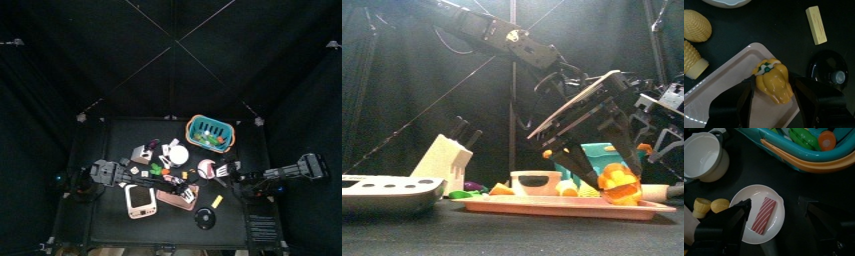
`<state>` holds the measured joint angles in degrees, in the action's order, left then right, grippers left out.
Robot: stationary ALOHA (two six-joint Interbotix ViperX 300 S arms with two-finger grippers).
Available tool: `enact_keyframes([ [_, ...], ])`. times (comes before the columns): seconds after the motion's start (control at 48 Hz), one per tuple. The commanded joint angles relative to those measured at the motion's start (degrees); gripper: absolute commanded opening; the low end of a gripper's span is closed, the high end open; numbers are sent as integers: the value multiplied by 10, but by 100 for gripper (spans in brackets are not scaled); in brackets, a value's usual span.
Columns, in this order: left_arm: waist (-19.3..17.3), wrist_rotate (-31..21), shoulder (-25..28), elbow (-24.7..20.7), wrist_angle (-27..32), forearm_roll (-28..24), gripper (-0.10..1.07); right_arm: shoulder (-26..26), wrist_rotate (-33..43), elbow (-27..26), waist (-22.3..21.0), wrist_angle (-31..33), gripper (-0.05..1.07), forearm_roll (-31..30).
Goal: Assemble squash
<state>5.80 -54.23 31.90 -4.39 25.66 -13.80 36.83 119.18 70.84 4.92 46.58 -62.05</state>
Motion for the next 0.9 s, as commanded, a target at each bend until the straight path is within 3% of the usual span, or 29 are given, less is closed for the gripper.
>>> enact_keyframes([
  [0.0, -2, 1, -9, -16, -2, 0, 79, -1, -1, -5, -1, 1, 104, -2],
  [0.875, -2, 2, -3, -13, 6, -12, 80, 0, 0, -5, -1, 1, 104, -2],
])
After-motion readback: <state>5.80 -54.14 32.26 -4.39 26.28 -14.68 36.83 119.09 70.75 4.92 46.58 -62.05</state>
